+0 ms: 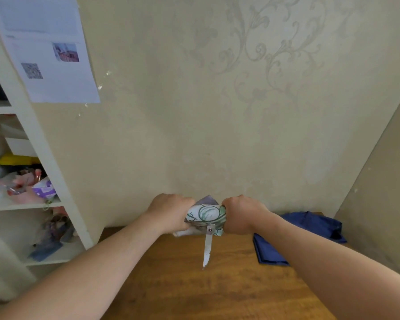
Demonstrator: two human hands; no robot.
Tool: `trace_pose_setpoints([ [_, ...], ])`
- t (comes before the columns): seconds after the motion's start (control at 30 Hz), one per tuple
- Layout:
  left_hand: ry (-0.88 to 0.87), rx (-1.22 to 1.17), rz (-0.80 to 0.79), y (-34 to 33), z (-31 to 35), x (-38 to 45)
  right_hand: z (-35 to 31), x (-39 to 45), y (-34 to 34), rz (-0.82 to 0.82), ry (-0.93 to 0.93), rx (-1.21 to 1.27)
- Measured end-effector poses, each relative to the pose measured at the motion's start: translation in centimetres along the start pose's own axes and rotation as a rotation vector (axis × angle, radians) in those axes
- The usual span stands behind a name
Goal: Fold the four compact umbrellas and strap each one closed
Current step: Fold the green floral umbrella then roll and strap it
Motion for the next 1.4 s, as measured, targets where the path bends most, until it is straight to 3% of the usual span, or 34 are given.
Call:
trace_pose_setpoints([
  [0.13,0.051,0.09,0.176,0.7,-0.4,0.0,0.1,-0.4,0.5,-0.01,0.002,0.071],
  [0.47,0.106,-0.025,0.079,0.0,0.0,-0.4,0.1,-0.1,-0.3,0.039,0.104,0.075],
  [0.73,0.155,-0.222,0.049,-0.2,-0.4,0.0,-1.9,0.0,2.4,0.381,0.139,-0.237],
  [1.0,0.079,-0.417,-0.146,-1.3,-0.4,-1.0,-1.4,-0.1,1.8,0.287,0.124,-0.242],
  [1.27,0.104,-0.722,-0.015,-0.4,-2.9,-2.0,-0.3,0.1,0.9,0.123,0.081,-0.085],
  [1.4,0.084,-0.723,-0.029,-0.6,-2.7,-2.2,-0.4,-0.1,0.5,0.077,0.091,-0.05],
])
Point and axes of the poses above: each hand's wrist, its own x-axis towards the middle knuckle, its own y-axis out of the back of the hand, z = x × y, the point moved 9 cm from there along x, towards the middle knuckle, and after that the axes turned 4 degrees about -x, right-handed, at the moved point
